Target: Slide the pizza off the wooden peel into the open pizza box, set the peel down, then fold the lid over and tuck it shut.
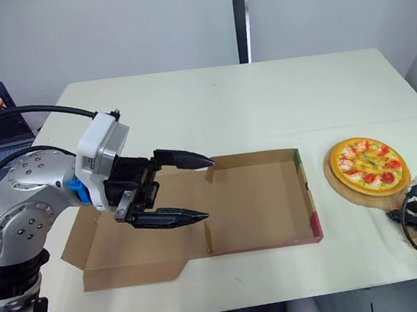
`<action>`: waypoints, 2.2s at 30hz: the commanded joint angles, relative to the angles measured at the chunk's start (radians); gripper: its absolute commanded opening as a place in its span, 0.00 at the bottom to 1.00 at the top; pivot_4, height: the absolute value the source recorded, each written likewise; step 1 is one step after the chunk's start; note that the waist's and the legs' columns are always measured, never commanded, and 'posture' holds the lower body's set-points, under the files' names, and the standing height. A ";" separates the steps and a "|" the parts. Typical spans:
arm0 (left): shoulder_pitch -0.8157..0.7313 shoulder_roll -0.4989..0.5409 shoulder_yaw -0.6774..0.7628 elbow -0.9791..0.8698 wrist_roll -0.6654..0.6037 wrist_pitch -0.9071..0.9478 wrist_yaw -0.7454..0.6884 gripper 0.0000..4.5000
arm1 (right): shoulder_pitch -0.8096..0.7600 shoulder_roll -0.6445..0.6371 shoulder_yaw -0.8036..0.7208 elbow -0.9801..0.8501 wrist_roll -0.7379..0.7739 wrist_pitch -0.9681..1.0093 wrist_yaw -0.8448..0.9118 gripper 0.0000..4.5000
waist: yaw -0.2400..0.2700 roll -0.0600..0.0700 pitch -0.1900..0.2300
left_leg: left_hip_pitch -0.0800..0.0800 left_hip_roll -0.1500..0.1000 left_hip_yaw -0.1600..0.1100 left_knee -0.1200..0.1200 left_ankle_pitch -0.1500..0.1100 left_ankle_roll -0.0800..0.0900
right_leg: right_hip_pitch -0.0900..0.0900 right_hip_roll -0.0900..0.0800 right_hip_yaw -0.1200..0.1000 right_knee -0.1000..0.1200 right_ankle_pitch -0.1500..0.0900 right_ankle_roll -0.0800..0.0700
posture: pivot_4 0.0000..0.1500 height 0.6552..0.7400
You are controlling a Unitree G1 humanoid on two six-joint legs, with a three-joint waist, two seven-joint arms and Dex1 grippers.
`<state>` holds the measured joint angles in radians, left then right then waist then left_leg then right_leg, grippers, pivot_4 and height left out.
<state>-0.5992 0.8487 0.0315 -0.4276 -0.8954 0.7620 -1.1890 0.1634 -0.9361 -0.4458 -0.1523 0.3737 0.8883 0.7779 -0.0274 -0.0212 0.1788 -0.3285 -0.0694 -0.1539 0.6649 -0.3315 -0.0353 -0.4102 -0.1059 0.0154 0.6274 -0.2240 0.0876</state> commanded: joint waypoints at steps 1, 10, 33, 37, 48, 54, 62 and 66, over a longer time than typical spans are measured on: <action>0.009 0.020 0.039 -0.030 -0.003 -0.012 0.003 1.00 | 0.003 0.014 0.018 0.017 -0.005 0.000 -0.010 0.35 | 0.000 -0.001 0.000 | 0.000 0.000 0.000 0.000 0.000 0.000 | 0.000 0.000 0.000 0.000 0.000 0.000 | 1.00 1.00; 0.046 0.039 0.070 -0.010 0.022 -0.042 -0.004 1.00 | -0.036 0.046 -0.049 0.032 -0.011 -0.061 -0.064 0.35 | -0.003 -0.005 0.000 | 0.000 0.001 0.002 0.000 -0.001 0.002 | 0.000 0.000 0.001 0.000 0.001 0.000 | 1.00 1.00; 0.190 0.114 0.228 0.042 0.077 -0.092 0.021 1.00 | -0.191 0.045 -0.137 0.036 0.034 -0.209 -0.054 0.35 | 0.001 0.008 0.006 | -0.003 0.000 0.003 -0.001 0.000 -0.001 | -0.006 0.000 0.003 0.000 0.002 0.000 | 1.00 1.00; 0.239 0.134 0.280 0.021 0.064 -0.070 0.035 1.00 | -0.222 -0.014 -0.109 -0.010 0.045 -0.187 0.008 0.35 | -0.001 0.008 0.007 | -0.004 0.000 0.005 -0.001 0.000 -0.001 | -0.008 0.000 0.003 0.001 0.002 0.000 | 1.00 1.00; 0.414 0.198 0.400 -0.063 0.022 -0.018 0.039 1.00 | -0.377 -0.165 0.118 -0.114 0.066 -0.189 0.195 0.35 | -0.001 0.008 0.008 | -0.007 0.003 0.006 -0.002 0.000 0.000 | -0.011 0.001 0.002 0.001 0.002 -0.001 | 1.00 1.00; 0.460 0.234 0.448 -0.089 0.000 0.007 0.038 1.00 | -0.547 -0.192 0.307 -0.074 0.000 -0.299 0.301 0.35 | -0.002 0.008 0.008 | -0.009 0.004 0.006 -0.001 0.000 -0.001 | -0.013 0.001 0.001 0.000 0.002 -0.001 | 1.00 1.00; 0.458 0.246 0.464 -0.142 -0.062 0.055 0.080 1.00 | -0.677 -0.233 0.416 0.033 -0.120 -0.493 0.409 0.35 | 0.002 0.008 0.008 | -0.016 0.006 0.004 0.000 0.000 -0.001 | -0.018 0.001 0.000 0.000 0.004 -0.003 | 1.00 1.00; 0.454 0.244 0.446 -0.167 -0.089 0.070 0.101 1.00 | -0.691 -0.241 0.426 0.065 -0.166 -0.567 0.426 0.35 | 0.001 0.008 0.008 | -0.019 0.006 0.007 0.000 0.001 -0.002 | -0.025 0.002 0.000 0.001 0.006 -0.006 | 1.00 1.00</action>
<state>-0.1330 1.0767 0.4658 -0.5663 -0.9591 0.8276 -1.0976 -0.4849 -1.1577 0.0249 -0.0765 0.2062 0.3652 1.2018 -0.0267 -0.0127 0.1869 -0.3488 -0.0633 -0.1461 0.6646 -0.3309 -0.0370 -0.4368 -0.1029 0.0161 0.6285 -0.2171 0.0805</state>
